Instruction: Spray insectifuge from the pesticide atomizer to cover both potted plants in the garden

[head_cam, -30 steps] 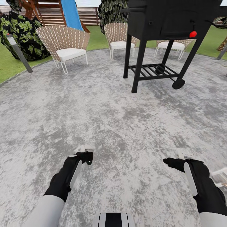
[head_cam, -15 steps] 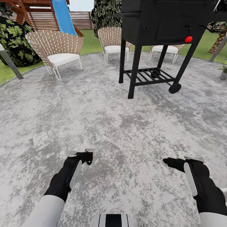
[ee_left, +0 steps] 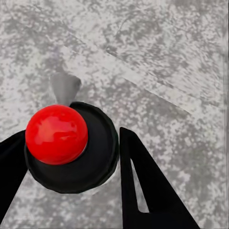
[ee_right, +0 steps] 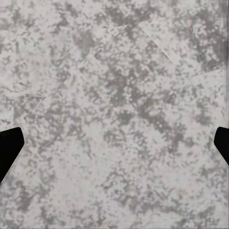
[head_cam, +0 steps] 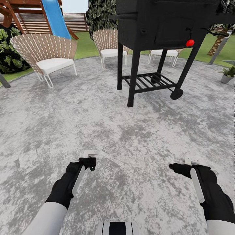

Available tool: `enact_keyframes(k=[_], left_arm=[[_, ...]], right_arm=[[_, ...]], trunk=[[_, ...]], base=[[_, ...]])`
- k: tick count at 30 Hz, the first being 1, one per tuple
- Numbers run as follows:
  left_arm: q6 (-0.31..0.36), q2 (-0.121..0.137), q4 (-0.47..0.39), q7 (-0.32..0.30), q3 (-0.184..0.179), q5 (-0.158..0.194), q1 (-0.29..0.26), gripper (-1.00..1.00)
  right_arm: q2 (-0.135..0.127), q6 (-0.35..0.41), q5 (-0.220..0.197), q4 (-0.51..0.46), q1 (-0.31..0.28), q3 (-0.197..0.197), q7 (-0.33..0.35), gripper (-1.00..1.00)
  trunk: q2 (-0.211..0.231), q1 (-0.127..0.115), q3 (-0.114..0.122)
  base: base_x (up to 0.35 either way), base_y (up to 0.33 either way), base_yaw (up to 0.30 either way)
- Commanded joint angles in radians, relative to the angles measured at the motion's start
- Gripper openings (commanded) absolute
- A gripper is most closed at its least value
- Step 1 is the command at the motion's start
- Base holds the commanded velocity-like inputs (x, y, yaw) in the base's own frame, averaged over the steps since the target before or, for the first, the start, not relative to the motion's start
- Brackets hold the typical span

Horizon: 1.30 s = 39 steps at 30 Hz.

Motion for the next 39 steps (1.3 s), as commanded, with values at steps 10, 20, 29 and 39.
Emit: enact_keyframes(k=[10, 20, 29, 39], left_arm=[[0.005, 0.0, -0.001, 0.001, -0.001, 0.0, 0.0, -1.0], [0.005, 0.0, -0.001, 0.001, -0.001, -0.001, 0.0, -1.0], [0.005, 0.0, -0.001, 0.001, -0.001, 0.0, 0.0, -1.0], [0.005, 0.0, -0.003, 0.001, -0.001, -0.001, 0.0, -1.0]], right_arm=[[0.0, 0.004, -0.004, -0.002, -0.001, -0.001, 0.0, 1.0], [0.0, 0.004, -0.004, -0.002, -0.001, -0.001, 0.0, 1.0], [0.0, 0.004, -0.004, -0.002, -0.001, -0.001, 0.0, 1.0], [0.0, 0.004, -0.004, -0.001, -0.001, -0.001, 0.0, 1.0]], trunk=[[0.0, 0.0, 0.005], [0.0, 0.0, 0.01], [0.0, 0.0, 0.015], [0.0, 0.0, 0.02]], base=[[0.343, 0.015, -0.246], [0.343, 0.082, -0.252], [0.332, 0.063, -0.253], [0.073, 0.003, -0.253]])
